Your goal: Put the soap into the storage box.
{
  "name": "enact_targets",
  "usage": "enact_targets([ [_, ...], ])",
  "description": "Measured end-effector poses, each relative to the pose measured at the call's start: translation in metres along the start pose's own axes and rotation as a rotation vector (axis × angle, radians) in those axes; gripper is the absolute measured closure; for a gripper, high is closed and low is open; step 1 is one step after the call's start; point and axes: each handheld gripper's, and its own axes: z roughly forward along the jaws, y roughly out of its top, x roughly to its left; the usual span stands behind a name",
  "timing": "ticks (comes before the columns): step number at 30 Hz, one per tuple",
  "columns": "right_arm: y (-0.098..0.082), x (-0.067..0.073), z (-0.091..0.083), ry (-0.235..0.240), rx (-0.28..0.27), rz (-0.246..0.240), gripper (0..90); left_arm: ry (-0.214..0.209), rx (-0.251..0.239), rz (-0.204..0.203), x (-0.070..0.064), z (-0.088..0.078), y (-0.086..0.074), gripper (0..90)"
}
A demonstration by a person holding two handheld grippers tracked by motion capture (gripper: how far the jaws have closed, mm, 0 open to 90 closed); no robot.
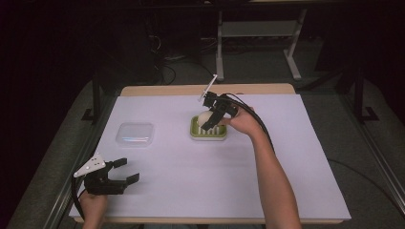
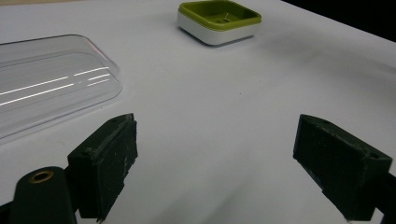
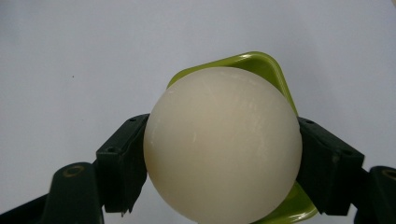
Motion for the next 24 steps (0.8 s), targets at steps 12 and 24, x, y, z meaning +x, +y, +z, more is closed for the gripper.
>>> enact_targets([
  [12,0.0,-0.005,0.008,-0.004,0.007,0.015,24.4,0.001,0.002,0.001,0.0,0.0,0.0,13.1],
  [24,-0.001,-0.01,0.016,-0.009,0.028,0.038,24.4,-0.002,0.007,0.0,0.0,0.001,-0.001,13.1],
])
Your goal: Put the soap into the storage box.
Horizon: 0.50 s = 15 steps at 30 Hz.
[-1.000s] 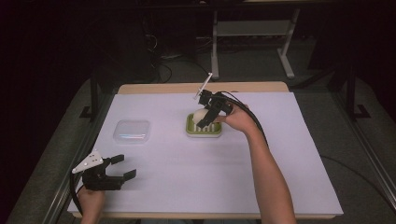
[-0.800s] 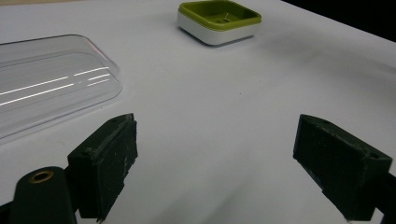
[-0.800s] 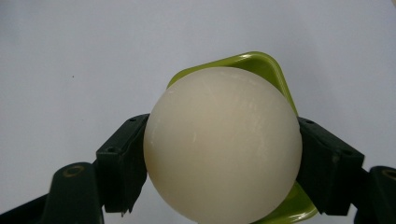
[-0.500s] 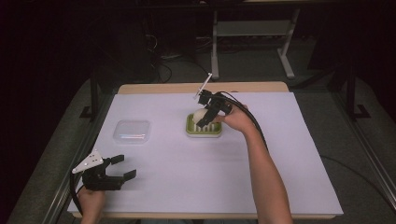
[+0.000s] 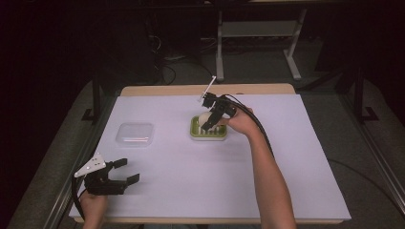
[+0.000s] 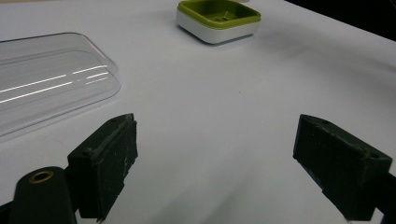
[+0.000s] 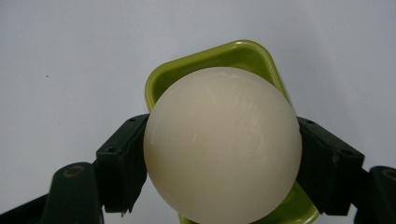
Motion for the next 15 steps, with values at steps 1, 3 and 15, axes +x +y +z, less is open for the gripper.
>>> enact_targets([
  [1,0.0,-0.0004,0.0007,0.001,-0.001,0.002,24.4,0.0,-0.004,-0.001,0.0,0.0001,-0.0001,13.2],
  [3,-0.0002,-0.0011,0.0015,0.003,-0.001,0.006,24.4,0.0,-0.003,0.001,0.0002,-0.0001,0.0,13.1],
  [15,-0.0004,-0.0032,0.0075,0.008,0.008,0.025,24.4,0.0,-0.005,-0.008,0.0,-0.0001,-0.0003,13.2],
])
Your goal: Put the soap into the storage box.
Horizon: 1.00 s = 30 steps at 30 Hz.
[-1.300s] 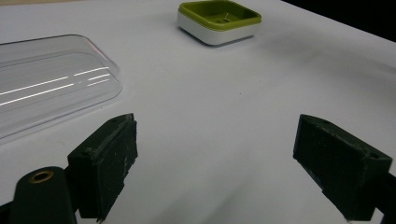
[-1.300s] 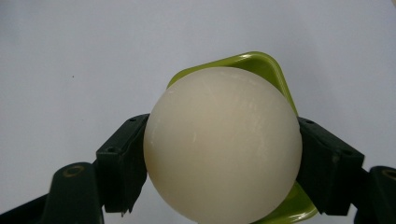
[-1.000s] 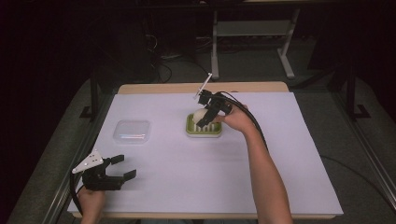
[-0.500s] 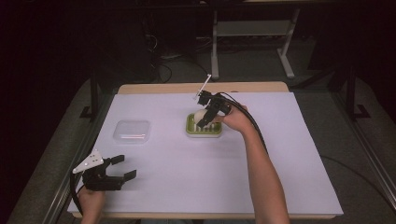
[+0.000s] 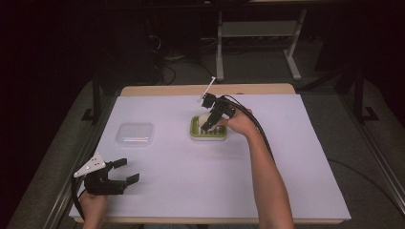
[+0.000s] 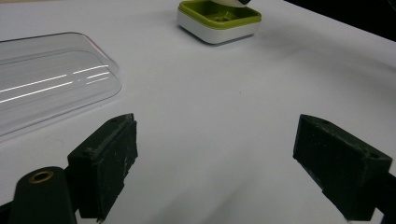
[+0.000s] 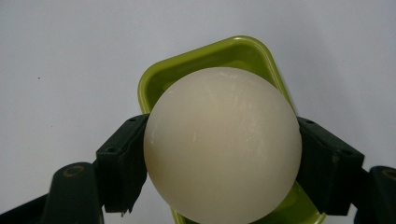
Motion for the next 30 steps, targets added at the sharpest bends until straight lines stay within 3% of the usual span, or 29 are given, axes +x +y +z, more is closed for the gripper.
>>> enact_targets([
  [30,-0.007,-0.005,0.012,0.008,0.021,0.032,24.4,0.0,0.0,0.004,0.0,-0.001,0.0,13.2],
])
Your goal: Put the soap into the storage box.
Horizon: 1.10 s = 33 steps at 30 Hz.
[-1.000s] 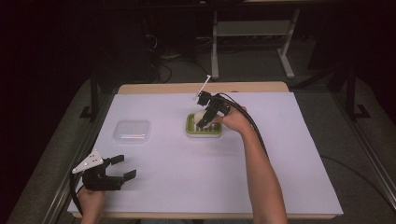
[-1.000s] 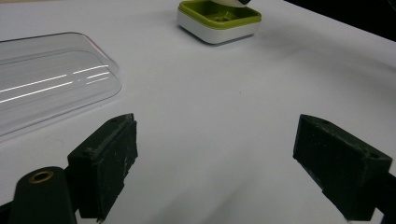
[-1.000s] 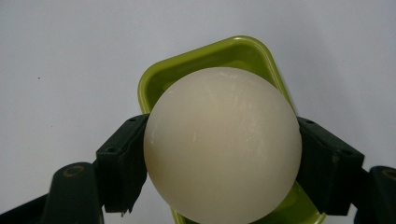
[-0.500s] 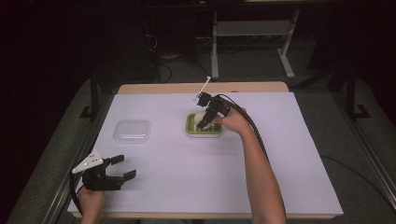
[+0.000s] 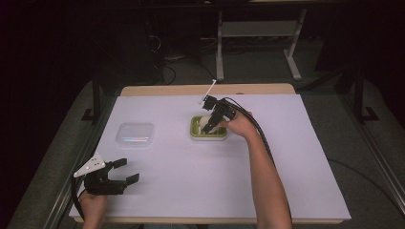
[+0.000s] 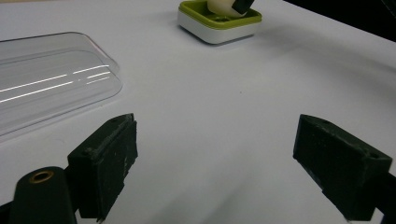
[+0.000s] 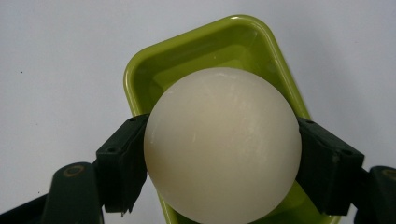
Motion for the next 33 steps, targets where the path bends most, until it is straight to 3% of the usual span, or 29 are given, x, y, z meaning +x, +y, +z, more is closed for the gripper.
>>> enact_targets([
  [33,0.0008,-0.001,0.0077,0.003,0.004,0.002,24.4,0.003,-0.006,-0.007,-0.0001,-0.0003,0.0,13.1],
])
